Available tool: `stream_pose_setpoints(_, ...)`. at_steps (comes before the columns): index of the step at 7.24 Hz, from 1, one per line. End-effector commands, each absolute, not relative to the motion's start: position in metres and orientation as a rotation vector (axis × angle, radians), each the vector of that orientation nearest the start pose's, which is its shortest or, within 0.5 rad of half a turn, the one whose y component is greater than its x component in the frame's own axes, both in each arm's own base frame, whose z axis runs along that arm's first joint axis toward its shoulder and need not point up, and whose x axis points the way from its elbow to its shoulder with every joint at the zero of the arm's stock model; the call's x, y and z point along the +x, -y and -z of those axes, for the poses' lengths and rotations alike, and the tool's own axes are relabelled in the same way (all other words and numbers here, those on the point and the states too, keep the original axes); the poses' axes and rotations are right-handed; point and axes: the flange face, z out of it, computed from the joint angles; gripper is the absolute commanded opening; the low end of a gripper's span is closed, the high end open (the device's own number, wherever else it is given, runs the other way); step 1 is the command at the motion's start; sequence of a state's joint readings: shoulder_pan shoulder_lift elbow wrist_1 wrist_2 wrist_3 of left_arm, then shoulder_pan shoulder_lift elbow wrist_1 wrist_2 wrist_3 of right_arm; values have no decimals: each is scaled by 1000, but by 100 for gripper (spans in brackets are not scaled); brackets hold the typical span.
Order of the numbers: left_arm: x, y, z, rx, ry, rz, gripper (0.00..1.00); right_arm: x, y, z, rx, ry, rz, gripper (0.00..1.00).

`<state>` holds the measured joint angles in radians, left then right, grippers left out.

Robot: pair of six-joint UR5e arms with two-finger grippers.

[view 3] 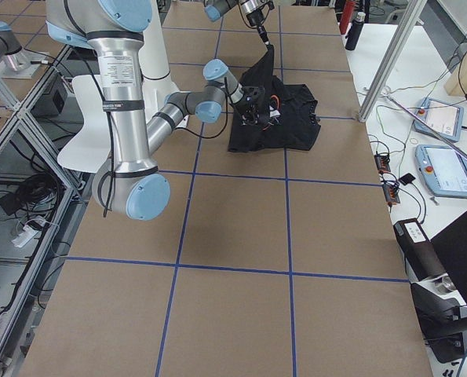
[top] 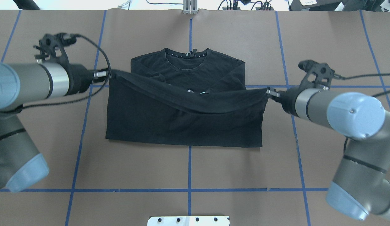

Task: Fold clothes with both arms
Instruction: 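Lift the hem with both grippers and fold it toward the collar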

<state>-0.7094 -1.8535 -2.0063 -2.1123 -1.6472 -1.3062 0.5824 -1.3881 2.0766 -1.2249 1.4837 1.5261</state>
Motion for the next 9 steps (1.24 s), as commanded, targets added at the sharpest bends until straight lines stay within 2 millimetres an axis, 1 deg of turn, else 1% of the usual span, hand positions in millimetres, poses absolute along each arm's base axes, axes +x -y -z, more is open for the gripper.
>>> stream_pose_setpoints(1,316,481,-238,576,-1138,381,0,-351,453,-267,442,915,-571,0)
stream_pose_setpoints(2,315,497,-243,582,-1117,401,0,-349,465,-251,447,893,-586,0)
stream_pose_setpoints(3,323,522,-256,581,-1076,412,0,-355,482,-241,453,884,-599,0)
stream_pose_setpoints(4,339,546,-263,617,-1014,384,0,-369,506,-246,453,854,-615,0)
stream_pose_setpoints(5,356,568,-275,627,-961,401,0,-382,526,-255,454,813,-612,0)
stream_pose_setpoints(6,375,589,-289,615,-914,412,0,-389,540,-275,445,762,-604,0)
stream_pose_setpoints(7,390,606,-305,610,-886,421,0,-401,552,-290,431,722,-608,0)
stream_pose_setpoints(8,400,614,-327,610,-881,415,0,-415,564,-292,422,702,-609,0)
stream_pose_setpoints(9,402,618,-338,639,-842,340,0,-423,570,-298,413,683,-608,0)
